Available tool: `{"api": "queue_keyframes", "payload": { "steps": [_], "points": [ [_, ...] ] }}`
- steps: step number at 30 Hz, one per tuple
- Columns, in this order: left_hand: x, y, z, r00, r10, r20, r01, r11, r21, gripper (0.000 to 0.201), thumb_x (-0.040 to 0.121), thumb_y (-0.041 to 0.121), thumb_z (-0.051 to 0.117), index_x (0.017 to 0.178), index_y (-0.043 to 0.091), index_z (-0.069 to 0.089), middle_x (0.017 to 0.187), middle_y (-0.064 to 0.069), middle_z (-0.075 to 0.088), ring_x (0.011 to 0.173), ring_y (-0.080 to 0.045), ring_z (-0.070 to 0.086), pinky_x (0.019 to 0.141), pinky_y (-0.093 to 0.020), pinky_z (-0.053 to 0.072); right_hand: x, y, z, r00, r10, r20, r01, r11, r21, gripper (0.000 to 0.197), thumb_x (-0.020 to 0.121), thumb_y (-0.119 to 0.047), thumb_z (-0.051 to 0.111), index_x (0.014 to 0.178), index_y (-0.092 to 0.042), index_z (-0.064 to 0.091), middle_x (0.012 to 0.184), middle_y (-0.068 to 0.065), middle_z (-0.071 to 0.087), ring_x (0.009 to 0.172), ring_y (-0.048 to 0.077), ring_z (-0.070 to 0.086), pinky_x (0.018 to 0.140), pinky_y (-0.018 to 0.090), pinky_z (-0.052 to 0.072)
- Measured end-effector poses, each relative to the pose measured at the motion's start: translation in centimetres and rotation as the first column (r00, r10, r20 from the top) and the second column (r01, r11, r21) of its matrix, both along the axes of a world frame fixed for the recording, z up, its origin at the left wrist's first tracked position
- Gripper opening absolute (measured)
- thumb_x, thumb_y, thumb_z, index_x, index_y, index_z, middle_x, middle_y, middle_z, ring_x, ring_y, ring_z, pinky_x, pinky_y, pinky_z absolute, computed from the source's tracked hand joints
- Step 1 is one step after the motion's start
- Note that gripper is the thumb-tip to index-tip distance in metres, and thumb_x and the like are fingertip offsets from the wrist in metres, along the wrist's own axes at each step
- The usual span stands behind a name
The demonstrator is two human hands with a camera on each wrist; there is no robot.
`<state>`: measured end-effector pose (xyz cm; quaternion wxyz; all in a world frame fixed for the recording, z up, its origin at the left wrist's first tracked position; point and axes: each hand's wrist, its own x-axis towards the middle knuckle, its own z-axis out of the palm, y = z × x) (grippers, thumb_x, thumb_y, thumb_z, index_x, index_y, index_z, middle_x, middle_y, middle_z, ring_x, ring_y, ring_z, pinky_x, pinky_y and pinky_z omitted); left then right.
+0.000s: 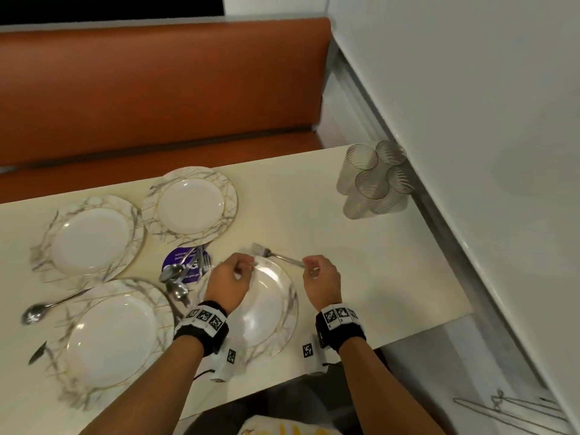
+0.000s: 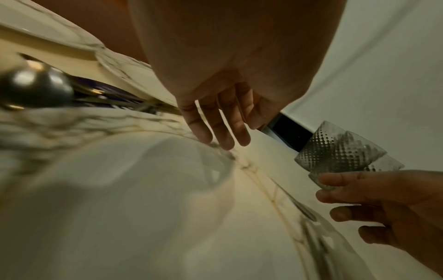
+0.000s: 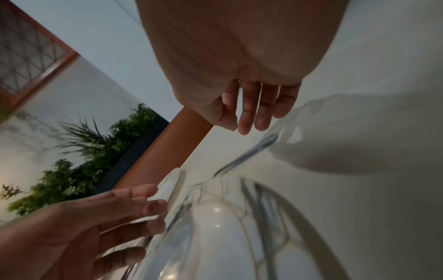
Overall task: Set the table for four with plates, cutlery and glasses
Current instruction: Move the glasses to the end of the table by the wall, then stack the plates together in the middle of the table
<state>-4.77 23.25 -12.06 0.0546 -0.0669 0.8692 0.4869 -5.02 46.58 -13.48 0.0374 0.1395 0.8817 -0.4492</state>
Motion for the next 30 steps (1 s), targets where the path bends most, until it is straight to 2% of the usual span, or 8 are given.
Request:
{"api": "queue_keyframes", "payload": {
  "steps": [3,9,14,20,24,26,28,30],
  "points": [
    [2.3,-4.0,-0.2,0.999,-0.005,0.032,0.005,1.000,-0.009,0.018,0.096,0.010,0.063,0.105,0.025,0.070,0.094,0.008,0.075,0.090,-0.011,0.070,0.088,-0.031,0.057,2.1,-2.7,-0.2,0.999,0.016,0.041,-0.017,0.999,0.028,0.031,0.085,-0.003,0.065,0.109,-0.021,0.067,0.102,-0.006,0.064,0.093,0.011,0.061,0.084,0.027,0.054],
    [5.7,-10.1,0.0,0.997,0.040,0.072,-0.040,0.999,-0.004,0.015,0.097,0.015,0.065,0.106,0.025,0.071,0.095,0.007,0.075,0.091,-0.010,0.069,0.086,-0.025,0.054,5.6,-5.5,-1.4,0.986,-0.039,0.159,0.022,0.994,0.110,0.045,0.081,-0.007,0.065,0.123,-0.021,0.058,0.115,0.004,0.062,0.107,0.026,0.060,0.094,0.046,0.055],
    [6.7,-12.9,1.0,0.994,0.050,0.093,-0.051,0.999,0.010,0.015,0.097,0.016,0.064,0.107,0.026,0.070,0.093,0.006,0.073,0.088,-0.008,0.068,0.080,-0.021,0.053,7.2,-7.1,-0.6,0.963,-0.136,0.233,0.123,0.990,0.068,0.059,0.087,-0.009,0.072,0.140,-0.010,0.047,0.133,0.012,0.058,0.120,0.028,0.058,0.098,0.030,0.046],
    [6.6,-14.0,2.1,0.994,0.038,0.105,-0.042,0.998,0.037,0.015,0.097,0.012,0.065,0.108,0.022,0.069,0.094,0.003,0.072,0.090,-0.009,0.068,0.074,-0.011,0.047,7.0,-6.5,3.7,0.955,-0.152,0.254,0.135,0.987,0.085,0.032,0.095,-0.011,0.062,0.126,-0.005,0.059,0.115,0.012,0.063,0.107,0.029,0.060,0.083,0.027,0.043],
    [5.8,-13.7,2.9,0.991,0.064,0.118,-0.073,0.994,0.075,0.011,0.098,0.017,0.064,0.104,0.026,0.067,0.097,0.003,0.072,0.092,-0.010,0.068,0.088,-0.027,0.057,5.8,-6.0,8.2,0.988,-0.079,0.134,0.071,0.996,0.062,0.022,0.099,-0.012,0.053,0.120,-0.008,0.060,0.109,0.006,0.062,0.104,0.025,0.058,0.075,0.024,0.039],
    [5.3,-13.2,3.2,0.988,0.082,0.135,-0.094,0.991,0.090,0.009,0.099,0.021,0.064,0.106,0.025,0.067,0.099,0.004,0.071,0.093,-0.010,0.067,0.094,-0.034,0.057,4.7,-6.0,10.3,0.996,-0.067,0.053,0.065,0.997,0.037,0.023,0.101,-0.015,0.052,0.121,-0.010,0.062,0.111,0.004,0.064,0.101,0.022,0.057,0.079,0.026,0.040],
    [4.8,-12.7,3.8,0.980,0.112,0.165,-0.132,0.985,0.114,0.017,0.098,0.032,0.067,0.112,0.023,0.065,0.099,0.008,0.069,0.092,-0.006,0.064,0.094,-0.033,0.056,3.3,-6.3,12.1,0.997,-0.071,-0.040,0.070,0.997,-0.017,0.021,0.100,-0.016,0.051,0.116,-0.013,0.064,0.110,0.004,0.067,0.099,0.021,0.059,0.082,0.029,0.043],
    [4.2,-12.4,4.9,0.971,0.106,0.214,-0.142,0.977,0.158,0.037,0.094,0.051,0.069,0.113,0.020,0.064,0.097,0.011,0.069,0.089,-0.003,0.064,0.083,-0.026,0.053,1.6,-7.1,13.4,0.990,-0.090,-0.104,0.078,0.991,-0.112,0.017,0.099,-0.016,0.053,0.108,-0.018,0.066,0.104,0.003,0.069,0.094,0.018,0.061,0.081,0.031,0.048]
  ]
}}
